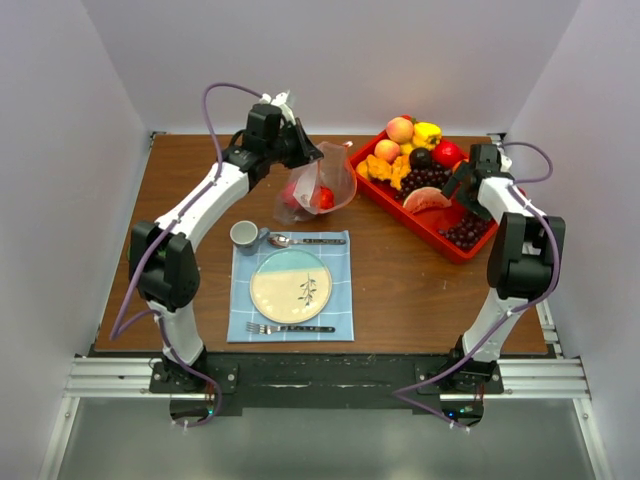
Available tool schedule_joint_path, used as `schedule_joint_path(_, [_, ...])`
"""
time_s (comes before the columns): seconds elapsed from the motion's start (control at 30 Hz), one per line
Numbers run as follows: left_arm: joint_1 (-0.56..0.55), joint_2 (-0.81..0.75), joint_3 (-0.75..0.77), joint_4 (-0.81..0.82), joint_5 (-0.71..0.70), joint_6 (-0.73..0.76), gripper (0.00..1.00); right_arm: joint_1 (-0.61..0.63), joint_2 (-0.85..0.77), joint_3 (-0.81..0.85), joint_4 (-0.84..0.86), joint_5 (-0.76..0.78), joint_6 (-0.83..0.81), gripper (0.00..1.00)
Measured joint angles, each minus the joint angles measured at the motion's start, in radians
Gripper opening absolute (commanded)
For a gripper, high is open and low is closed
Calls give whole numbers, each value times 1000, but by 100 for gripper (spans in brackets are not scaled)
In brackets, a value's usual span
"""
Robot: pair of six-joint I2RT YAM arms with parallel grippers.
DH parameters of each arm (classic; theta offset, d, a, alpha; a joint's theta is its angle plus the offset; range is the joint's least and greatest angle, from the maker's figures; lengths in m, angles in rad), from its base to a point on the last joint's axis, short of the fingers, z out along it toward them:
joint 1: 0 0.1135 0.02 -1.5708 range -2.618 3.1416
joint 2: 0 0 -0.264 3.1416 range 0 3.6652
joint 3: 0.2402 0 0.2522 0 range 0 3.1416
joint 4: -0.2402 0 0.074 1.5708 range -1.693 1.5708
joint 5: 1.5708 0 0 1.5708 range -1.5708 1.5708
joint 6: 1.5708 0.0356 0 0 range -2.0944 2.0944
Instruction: Place the food in the zip-top bag and seal the zipper
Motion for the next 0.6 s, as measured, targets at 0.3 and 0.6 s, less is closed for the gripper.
schedule_joint_path(0.3, [0,20,18,0,3,0,0,0,47,29,62,18,20,97])
schedule_joint_path(0.6, [0,29,20,4,5,0,0,0,96,34,90,47,34,65])
